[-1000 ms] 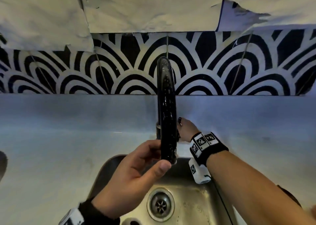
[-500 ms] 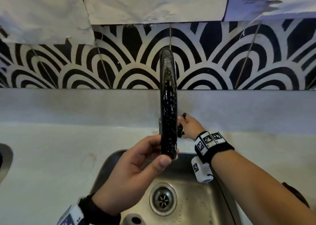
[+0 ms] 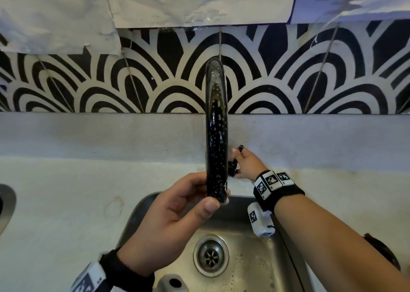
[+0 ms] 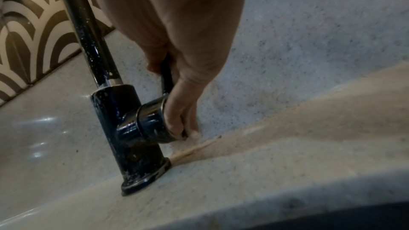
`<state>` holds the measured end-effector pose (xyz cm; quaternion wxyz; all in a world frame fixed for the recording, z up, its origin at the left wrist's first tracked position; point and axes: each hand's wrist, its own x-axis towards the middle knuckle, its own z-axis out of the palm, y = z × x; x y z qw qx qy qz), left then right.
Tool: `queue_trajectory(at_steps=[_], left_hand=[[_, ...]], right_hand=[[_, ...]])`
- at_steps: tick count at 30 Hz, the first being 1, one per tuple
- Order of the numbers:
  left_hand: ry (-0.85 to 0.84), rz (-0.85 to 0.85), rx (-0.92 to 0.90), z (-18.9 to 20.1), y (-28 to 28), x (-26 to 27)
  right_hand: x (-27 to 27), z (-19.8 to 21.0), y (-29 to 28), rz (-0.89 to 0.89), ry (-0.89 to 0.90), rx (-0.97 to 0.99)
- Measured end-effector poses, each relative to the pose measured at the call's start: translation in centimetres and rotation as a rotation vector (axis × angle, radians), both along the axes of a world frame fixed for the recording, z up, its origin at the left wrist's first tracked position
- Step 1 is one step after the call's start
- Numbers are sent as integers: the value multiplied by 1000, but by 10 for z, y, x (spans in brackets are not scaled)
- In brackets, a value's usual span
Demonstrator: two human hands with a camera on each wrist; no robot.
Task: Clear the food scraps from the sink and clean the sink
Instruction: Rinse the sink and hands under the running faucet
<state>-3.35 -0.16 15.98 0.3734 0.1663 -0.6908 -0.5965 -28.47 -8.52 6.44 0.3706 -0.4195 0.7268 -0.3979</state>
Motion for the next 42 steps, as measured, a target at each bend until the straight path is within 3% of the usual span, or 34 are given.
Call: queue_trajectory(at_steps=[16, 19, 25, 29, 33, 35, 39, 42], left_hand=[[8, -16, 8, -2, 1, -1], [-20, -39, 36, -9, -1, 2], [-315, 32, 15, -51, -12, 11], [-507, 117, -15, -82, -18, 23], [-539, 216, 161, -89, -12, 28], [-511, 230, 366, -87, -7, 27], [-222, 194, 842, -91, 7, 22], [-105, 214, 1009, -99, 25, 10]], right_hand=[[3, 2, 5, -49, -94, 13], [8, 6, 11, 28, 41, 67], [24, 11, 49, 97, 178, 115], [40, 13, 84, 273, 188, 123], [67, 12, 116, 347, 69, 114], [82, 13, 128, 344, -71, 84], [114, 9, 151, 208, -468, 107], [129, -1, 163, 43, -731, 132]])
